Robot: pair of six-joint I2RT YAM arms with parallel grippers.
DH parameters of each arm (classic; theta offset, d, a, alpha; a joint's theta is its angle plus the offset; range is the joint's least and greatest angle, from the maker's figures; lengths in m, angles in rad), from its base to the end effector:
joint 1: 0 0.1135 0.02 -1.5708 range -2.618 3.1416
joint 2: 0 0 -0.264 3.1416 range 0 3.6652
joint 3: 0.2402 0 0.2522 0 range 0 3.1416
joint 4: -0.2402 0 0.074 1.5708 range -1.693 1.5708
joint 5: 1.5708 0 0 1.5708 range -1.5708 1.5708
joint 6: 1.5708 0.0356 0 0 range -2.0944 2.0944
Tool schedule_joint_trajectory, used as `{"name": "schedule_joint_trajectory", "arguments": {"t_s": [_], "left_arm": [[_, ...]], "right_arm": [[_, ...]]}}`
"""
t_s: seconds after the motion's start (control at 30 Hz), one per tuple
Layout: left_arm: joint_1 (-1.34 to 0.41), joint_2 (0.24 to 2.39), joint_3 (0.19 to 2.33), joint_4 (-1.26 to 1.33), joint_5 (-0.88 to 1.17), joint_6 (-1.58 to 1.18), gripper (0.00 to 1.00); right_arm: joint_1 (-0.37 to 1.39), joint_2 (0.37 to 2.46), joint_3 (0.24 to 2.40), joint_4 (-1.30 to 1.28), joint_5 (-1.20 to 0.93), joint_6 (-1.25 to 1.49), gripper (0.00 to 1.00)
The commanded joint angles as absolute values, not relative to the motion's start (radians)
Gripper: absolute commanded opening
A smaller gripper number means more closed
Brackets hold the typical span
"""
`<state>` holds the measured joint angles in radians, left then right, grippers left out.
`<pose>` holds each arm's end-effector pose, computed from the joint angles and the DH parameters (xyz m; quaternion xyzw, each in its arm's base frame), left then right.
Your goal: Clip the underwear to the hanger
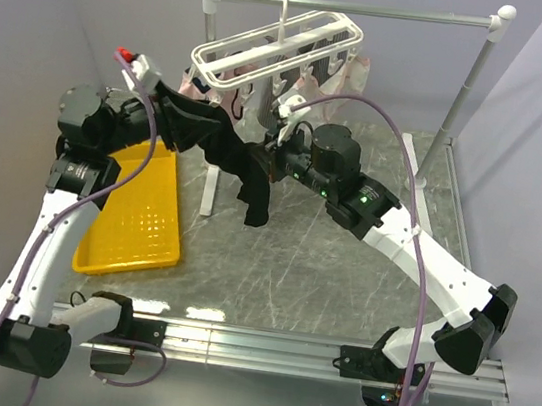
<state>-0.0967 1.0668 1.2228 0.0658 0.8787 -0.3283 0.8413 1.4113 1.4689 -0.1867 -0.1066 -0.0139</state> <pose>0.2158 -0.0485 0.4633 0.2647 0.5998 -0.4087 0.6349 0.2156 0.2468 0.4341 -0.3431 0.6681 0.3016 0.5874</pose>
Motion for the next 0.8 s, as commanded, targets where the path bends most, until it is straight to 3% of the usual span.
{"name": "schedule_joint_trajectory", "arguments": {"t_s": [0.0, 0.17, 0.2, 0.3, 0.4, 0.67, 0.77], "left_arm": [[-0.208, 1.083, 1.302, -0.084, 0.735, -0.158, 0.51], [-0.342, 1.066, 1.244, -0.014, 0.487, -0.192, 0.59], [-0.409, 1.063, 1.233, -0.006, 0.35, -0.195, 0.61], [-0.541, 1.094, 1.238, -0.006, 0.127, -0.207, 0.57], [-0.604, 1.143, 1.264, -0.008, 0.065, -0.264, 0.6], [-0.623, 1.255, 1.292, 0.093, -0.099, -0.373, 0.54], [-0.621, 1.244, 1.246, 0.207, -0.036, -0.33, 0.59]], "right_arm": [[0.831, 1.382, 1.451, -0.15, -0.124, 0.031, 0.0], [0.772, 1.367, 1.417, -0.144, -0.15, 0.112, 0.0], [0.767, 1.365, 1.41, -0.143, -0.153, 0.13, 0.0], [0.753, 1.376, 1.405, -0.143, -0.175, 0.172, 0.0], [0.738, 1.379, 1.382, -0.104, -0.204, 0.212, 0.0], [0.712, 1.384, 1.35, -0.046, -0.212, 0.25, 0.0], [0.703, 1.382, 1.347, -0.023, -0.224, 0.252, 0.0]]}}
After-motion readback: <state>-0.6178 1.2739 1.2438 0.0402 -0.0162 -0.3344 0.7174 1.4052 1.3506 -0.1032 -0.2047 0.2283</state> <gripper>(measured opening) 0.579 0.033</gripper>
